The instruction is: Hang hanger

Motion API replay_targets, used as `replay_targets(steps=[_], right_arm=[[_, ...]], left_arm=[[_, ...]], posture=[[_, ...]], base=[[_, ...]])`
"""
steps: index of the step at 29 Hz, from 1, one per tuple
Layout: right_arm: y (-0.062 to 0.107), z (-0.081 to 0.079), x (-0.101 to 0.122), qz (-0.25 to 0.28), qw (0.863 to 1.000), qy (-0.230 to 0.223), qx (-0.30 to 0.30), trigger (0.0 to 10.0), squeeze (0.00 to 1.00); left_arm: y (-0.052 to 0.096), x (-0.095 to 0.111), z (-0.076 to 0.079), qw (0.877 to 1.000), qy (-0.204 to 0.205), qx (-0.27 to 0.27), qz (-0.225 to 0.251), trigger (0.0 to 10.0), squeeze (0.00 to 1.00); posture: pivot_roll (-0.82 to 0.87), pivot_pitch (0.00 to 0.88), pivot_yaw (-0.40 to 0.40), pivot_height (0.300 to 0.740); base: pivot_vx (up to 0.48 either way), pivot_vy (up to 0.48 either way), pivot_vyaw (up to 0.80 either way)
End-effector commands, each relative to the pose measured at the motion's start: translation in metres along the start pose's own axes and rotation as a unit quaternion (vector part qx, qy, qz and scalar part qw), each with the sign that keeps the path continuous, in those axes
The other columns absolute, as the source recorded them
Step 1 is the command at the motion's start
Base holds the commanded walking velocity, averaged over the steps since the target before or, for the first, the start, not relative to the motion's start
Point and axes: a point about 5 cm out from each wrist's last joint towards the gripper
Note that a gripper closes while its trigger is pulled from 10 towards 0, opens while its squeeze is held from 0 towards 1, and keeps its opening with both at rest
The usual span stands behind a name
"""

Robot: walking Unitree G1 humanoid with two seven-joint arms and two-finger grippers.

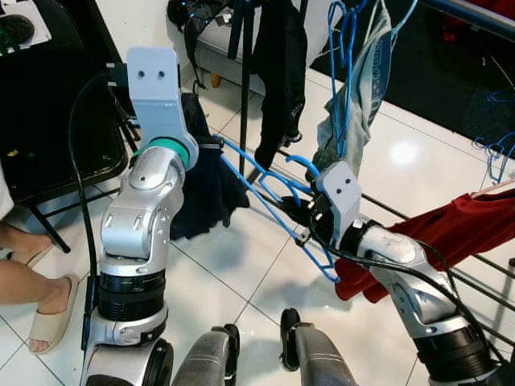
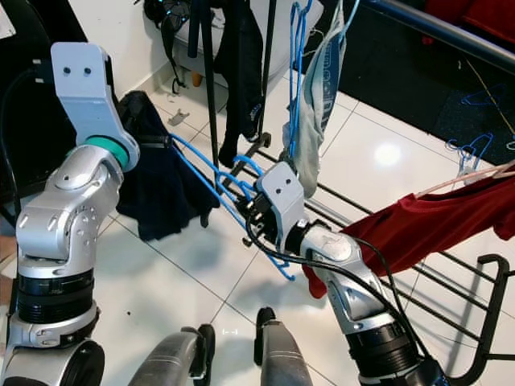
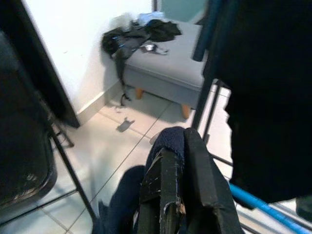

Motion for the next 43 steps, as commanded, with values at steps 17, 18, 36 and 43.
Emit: replay_targets(steps=[17,18,36,43], right_arm=[[0.073,-0.055,0.011,0.081,0.992,-0.086,0.036,10.0,0.00],[0.073,-0.055,0.011,0.081,0.992,-0.086,0.036,10.0,0.00],[0.108,-0.027,0.038,0.213,0.915,0.031,-0.342,10.0,0.00],[0.095,-0.019,0.010,0.168,0.911,-0.063,-0.373,10.0,0.00]], left_arm=[[0.037,-0.025,0.016,0.987,-0.072,-0.136,0.055,10.0,0.00],[0.037,-0.025,0.016,0.987,-0.072,-0.136,0.055,10.0,0.00],[0.023,-0.024,0.030,0.981,-0.066,-0.162,0.081,10.0,0.00],[0.020,-0.023,0.032,0.981,-0.067,-0.162,0.084,10.0,0.00]], posture=[[-0.15,0.210,0.102,0.740],[-0.15,0.210,0.102,0.740],[-0.18,0.227,0.124,0.740],[-0.17,0.221,0.123,0.740]], base=[[0.000,0.000,0.00],[0.000,0.000,0.00],[0.000,0.000,0.00],[0.000,0.000,0.00]])
Point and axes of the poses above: a point about 5 cm out from each wrist's last joint towards the gripper, its own y axis pointing back from the gripper into the wrist, its own x axis along the axis of the wrist's last joint, z = x × y, and after that the axes turned 12 degrees about -y, right-handed
